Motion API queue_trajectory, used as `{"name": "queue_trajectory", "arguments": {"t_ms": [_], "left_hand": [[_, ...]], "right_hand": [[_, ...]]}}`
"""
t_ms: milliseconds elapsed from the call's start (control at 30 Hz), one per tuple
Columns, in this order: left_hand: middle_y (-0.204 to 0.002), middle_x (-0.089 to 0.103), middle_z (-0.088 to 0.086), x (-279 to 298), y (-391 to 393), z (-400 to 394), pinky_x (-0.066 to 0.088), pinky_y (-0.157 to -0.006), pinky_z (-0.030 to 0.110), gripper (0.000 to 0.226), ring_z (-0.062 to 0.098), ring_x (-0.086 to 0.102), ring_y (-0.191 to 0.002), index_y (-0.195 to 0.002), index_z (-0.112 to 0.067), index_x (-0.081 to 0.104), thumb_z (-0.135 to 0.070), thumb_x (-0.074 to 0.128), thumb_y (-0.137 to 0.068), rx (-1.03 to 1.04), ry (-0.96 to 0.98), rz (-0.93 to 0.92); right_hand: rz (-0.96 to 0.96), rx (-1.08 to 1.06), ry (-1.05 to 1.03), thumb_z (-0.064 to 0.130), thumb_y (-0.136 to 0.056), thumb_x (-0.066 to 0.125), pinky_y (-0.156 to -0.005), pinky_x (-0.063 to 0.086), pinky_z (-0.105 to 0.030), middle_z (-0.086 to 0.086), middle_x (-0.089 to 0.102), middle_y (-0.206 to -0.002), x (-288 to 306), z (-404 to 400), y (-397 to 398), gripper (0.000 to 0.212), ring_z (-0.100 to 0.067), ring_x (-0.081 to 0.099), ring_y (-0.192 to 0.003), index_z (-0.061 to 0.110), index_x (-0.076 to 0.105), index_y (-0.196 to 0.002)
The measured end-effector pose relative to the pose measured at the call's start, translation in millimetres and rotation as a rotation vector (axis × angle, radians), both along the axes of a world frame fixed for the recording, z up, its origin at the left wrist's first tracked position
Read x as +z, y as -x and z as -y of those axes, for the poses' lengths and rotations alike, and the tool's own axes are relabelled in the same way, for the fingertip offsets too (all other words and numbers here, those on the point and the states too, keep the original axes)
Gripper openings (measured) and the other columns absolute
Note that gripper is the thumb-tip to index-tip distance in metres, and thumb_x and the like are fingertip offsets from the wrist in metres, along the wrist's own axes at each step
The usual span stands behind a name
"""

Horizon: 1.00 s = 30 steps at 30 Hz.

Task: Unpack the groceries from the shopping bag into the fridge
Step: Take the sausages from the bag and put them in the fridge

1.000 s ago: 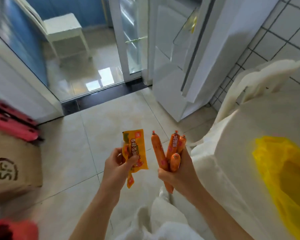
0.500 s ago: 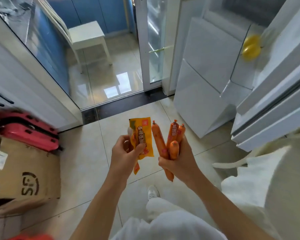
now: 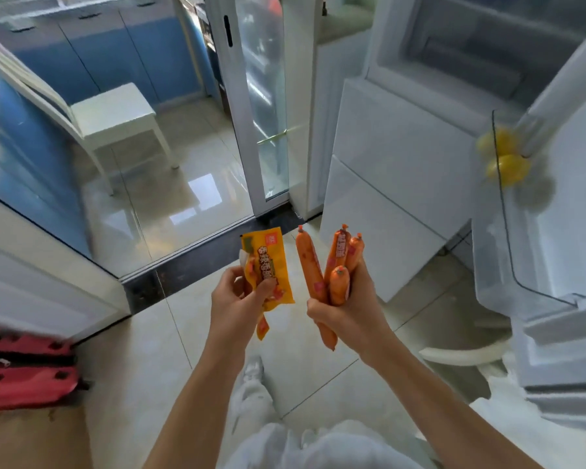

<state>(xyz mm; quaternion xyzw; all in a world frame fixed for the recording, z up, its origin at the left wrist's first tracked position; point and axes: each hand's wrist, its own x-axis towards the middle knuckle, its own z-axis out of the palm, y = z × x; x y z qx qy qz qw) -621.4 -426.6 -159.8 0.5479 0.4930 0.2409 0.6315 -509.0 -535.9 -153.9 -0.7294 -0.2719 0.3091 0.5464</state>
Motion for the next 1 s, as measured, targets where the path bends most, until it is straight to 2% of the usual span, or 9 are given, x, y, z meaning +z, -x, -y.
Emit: {"name": "queue_trajectory", "arguments": {"t_ms": [233,367,433,533,633,767,833,933,1000], "left_hand": [[-0.092,0.069,0.002,11,-68,-109,0.053,-0.051,0.019,0.016,0.013,0.068,-0.081,-0.101,-0.017,0.058,-0.014,0.068,-0.088,-0.199,-0.023,0.015],[-0.089,0.070,0.005,30,-121,-168,0.051,-0.053,0.023,0.017,0.009,0.070,-0.070,-0.098,-0.015,0.058,-0.010,0.069,-0.086,-0.361,-0.048,0.053],[-0.088,0.071,0.005,42,-151,-192,0.048,-0.053,0.022,0.018,0.012,0.071,-0.072,-0.098,-0.014,0.059,-0.007,0.069,-0.085,-0.444,-0.060,0.093],[-0.091,0.072,0.008,57,-195,-216,0.051,-0.059,0.031,0.020,0.022,0.072,-0.080,-0.099,-0.014,0.059,-0.009,0.070,-0.084,-0.563,-0.043,0.153],[-0.089,0.073,0.008,73,-239,-229,0.052,-0.063,0.042,0.019,0.023,0.072,-0.079,-0.100,-0.011,0.058,-0.008,0.069,-0.085,-0.654,-0.050,0.205],[-0.084,0.073,0.005,99,-304,-233,0.057,-0.071,0.042,0.019,0.017,0.072,-0.076,-0.101,-0.009,0.059,-0.005,0.068,-0.085,-0.732,-0.103,0.283],[-0.081,0.073,0.005,112,-338,-232,0.057,-0.070,0.044,0.017,0.019,0.072,-0.075,-0.099,-0.009,0.059,-0.005,0.068,-0.085,-0.762,-0.115,0.321],[-0.080,0.072,0.003,131,-389,-228,0.057,-0.069,0.033,0.015,0.014,0.071,-0.072,-0.096,-0.010,0.059,-0.004,0.067,-0.085,-0.790,-0.143,0.396],[-0.077,0.071,0.001,147,-423,-226,0.056,-0.069,0.033,0.015,0.013,0.070,-0.071,-0.094,-0.012,0.059,-0.006,0.068,-0.084,-0.791,-0.172,0.437]], "right_hand": [[-0.002,-0.217,-0.032,-0.004,-0.063,0.072,-0.070,0.058,-0.047,-0.013,0.059,-0.089,15,-82,-61,0.059,-0.028,0.066,-0.079,0.026,0.043,-0.106],[-0.006,-0.359,-0.100,-0.009,-0.068,0.071,-0.068,0.059,-0.044,-0.014,0.061,-0.092,33,-123,-89,0.065,-0.028,0.066,-0.079,0.038,0.044,-0.105],[-0.009,-0.414,-0.155,-0.012,-0.071,0.068,-0.062,0.058,-0.045,-0.012,0.063,-0.089,41,-139,-106,0.069,-0.031,0.066,-0.074,0.036,0.044,-0.114],[0.023,-0.493,-0.193,-0.013,-0.072,0.067,-0.067,0.057,-0.038,-0.005,0.067,-0.093,51,-157,-134,0.080,-0.022,0.069,-0.079,0.039,0.038,-0.125],[0.071,-0.558,-0.219,-0.013,-0.073,0.067,-0.064,0.058,-0.035,-0.012,0.066,-0.093,66,-169,-167,0.082,-0.023,0.068,-0.076,0.053,0.038,-0.113],[0.136,-0.606,-0.281,-0.002,-0.067,0.069,-0.060,0.055,-0.033,-0.022,0.062,-0.093,89,-177,-219,0.068,-0.025,0.066,-0.071,0.044,0.042,-0.109],[0.171,-0.634,-0.307,0.001,-0.063,0.067,-0.059,0.054,-0.034,-0.016,0.064,-0.090,99,-177,-250,0.067,-0.022,0.066,-0.069,0.035,0.043,-0.115],[0.228,-0.681,-0.344,-0.006,-0.064,0.068,-0.053,0.052,-0.033,-0.010,0.063,-0.080,117,-173,-299,0.063,-0.018,0.064,-0.060,0.022,0.045,-0.115],[0.262,-0.707,-0.374,-0.008,-0.066,0.067,-0.050,0.049,-0.034,-0.010,0.062,-0.072,131,-170,-333,0.055,-0.021,0.060,-0.053,0.013,0.046,-0.112]]}}
